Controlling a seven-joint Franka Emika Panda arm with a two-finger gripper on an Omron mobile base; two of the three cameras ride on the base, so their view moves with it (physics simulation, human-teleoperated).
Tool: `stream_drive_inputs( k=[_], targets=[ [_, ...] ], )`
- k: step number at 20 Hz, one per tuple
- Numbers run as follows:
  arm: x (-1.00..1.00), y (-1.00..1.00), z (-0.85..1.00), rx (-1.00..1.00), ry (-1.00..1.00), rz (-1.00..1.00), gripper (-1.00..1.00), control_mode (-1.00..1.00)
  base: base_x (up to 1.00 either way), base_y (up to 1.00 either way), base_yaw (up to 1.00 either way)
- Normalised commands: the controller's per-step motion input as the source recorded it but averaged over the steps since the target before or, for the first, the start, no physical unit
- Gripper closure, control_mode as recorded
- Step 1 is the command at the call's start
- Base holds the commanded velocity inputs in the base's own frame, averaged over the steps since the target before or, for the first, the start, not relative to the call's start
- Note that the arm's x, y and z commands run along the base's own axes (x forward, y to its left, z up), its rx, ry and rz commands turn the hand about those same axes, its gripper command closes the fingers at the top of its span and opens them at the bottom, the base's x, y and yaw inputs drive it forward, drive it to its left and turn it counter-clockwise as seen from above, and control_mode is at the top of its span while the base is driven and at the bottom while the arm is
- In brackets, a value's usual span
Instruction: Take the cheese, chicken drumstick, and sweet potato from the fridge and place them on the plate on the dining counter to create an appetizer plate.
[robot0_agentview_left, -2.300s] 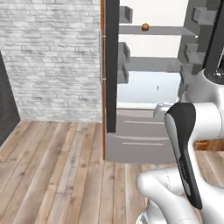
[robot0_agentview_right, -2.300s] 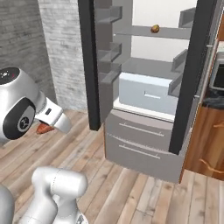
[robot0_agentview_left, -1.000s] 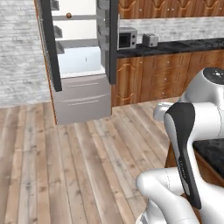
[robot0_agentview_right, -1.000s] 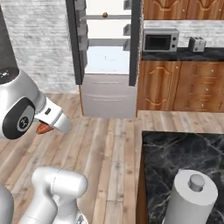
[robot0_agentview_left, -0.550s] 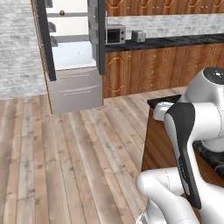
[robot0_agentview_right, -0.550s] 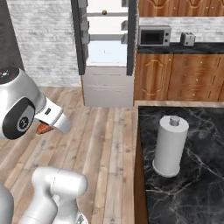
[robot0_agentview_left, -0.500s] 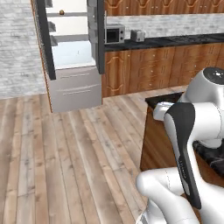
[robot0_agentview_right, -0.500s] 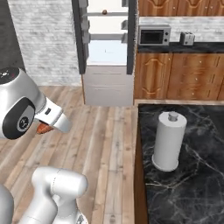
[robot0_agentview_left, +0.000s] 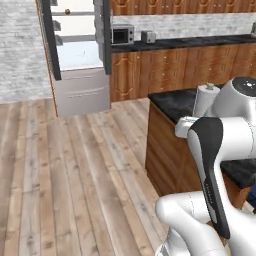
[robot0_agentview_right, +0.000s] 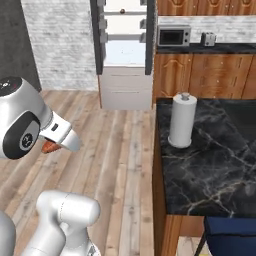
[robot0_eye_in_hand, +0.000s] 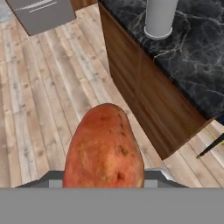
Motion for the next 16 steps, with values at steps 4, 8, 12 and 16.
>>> stream_drive_inputs(
  k=[4, 8, 12, 16],
  targets=[
    [0.0, 0.0, 0.0, 0.0, 0.0, 0.0, 1.0, 1.0, -1.0, 0.0, 0.0],
    [0.0, 0.0, 0.0, 0.0, 0.0, 0.0, 1.0, 1.0, -1.0, -0.05, 0.0],
    [0.0, 0.0, 0.0, 0.0, 0.0, 0.0, 1.0, 1.0, -1.0, -0.7, -0.01],
    [0.0, 0.0, 0.0, 0.0, 0.0, 0.0, 1.0, 1.0, -0.98, -1.0, -0.1]
  ],
)
